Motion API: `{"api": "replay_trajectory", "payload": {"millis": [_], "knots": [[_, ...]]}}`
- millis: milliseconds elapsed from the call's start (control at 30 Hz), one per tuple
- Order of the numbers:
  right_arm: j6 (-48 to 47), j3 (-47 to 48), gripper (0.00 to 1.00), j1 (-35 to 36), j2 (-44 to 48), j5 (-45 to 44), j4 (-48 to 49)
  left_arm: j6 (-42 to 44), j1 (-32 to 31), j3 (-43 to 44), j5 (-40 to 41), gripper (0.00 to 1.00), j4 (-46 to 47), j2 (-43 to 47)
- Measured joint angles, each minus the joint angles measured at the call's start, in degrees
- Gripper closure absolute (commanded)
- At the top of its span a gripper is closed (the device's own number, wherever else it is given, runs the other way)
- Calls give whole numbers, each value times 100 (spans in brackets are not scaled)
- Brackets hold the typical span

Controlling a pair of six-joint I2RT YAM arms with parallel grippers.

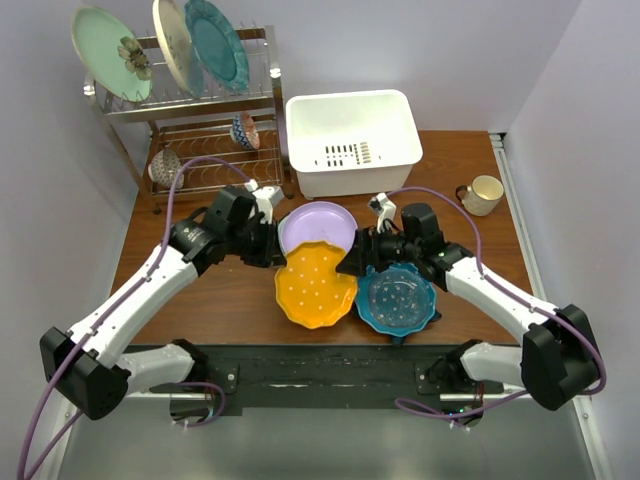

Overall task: Place the plates into the plastic bin on the countertop
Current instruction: Pick up the plate at the center of the board, then place the plate in the plastic bin.

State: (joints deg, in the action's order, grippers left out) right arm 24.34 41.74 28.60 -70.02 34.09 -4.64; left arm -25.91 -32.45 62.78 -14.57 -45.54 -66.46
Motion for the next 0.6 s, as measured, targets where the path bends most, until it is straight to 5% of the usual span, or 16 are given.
{"api": "replay_trajectory", "payload": {"millis": [600], "knots": [[208, -216, 15, 0, -466, 417, 688, -131, 319, 433, -468, 100, 636, 181]]}}
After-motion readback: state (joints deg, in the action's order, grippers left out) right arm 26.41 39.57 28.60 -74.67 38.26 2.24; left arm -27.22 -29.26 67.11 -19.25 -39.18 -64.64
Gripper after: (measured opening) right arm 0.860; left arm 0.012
